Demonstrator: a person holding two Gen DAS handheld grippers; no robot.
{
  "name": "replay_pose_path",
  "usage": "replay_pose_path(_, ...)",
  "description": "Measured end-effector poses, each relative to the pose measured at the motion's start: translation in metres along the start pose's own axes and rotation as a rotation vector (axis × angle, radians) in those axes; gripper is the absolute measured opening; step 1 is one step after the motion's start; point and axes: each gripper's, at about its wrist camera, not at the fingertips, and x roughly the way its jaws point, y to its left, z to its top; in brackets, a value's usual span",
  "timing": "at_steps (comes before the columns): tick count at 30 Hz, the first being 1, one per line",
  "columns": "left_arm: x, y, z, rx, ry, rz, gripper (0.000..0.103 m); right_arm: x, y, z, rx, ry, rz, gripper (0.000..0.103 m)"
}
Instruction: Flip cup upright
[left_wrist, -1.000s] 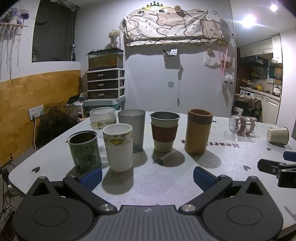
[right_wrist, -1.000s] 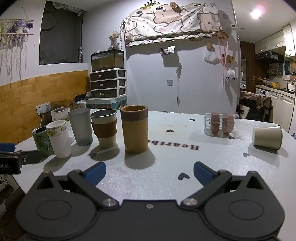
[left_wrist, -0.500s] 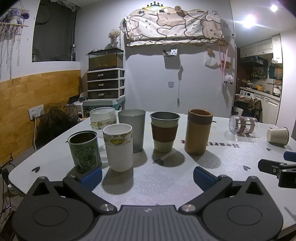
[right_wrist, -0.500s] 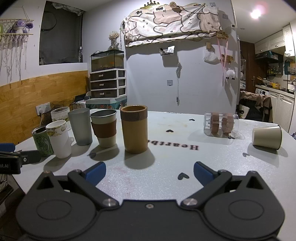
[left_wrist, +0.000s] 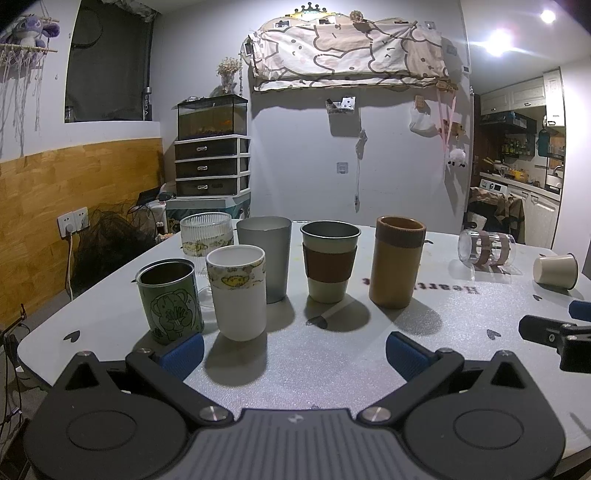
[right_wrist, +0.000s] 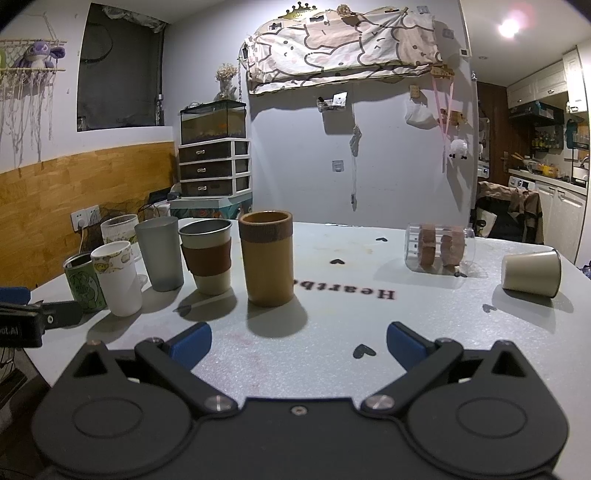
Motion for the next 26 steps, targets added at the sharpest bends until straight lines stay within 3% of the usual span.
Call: replay_pose_path(26, 0.0016, 0.002, -0.002, -0.005, 0.006, 0.004, 0.103, -0.0006, -0.0024, 0.0008, 0.002, 0.0, -0.002, 0.102)
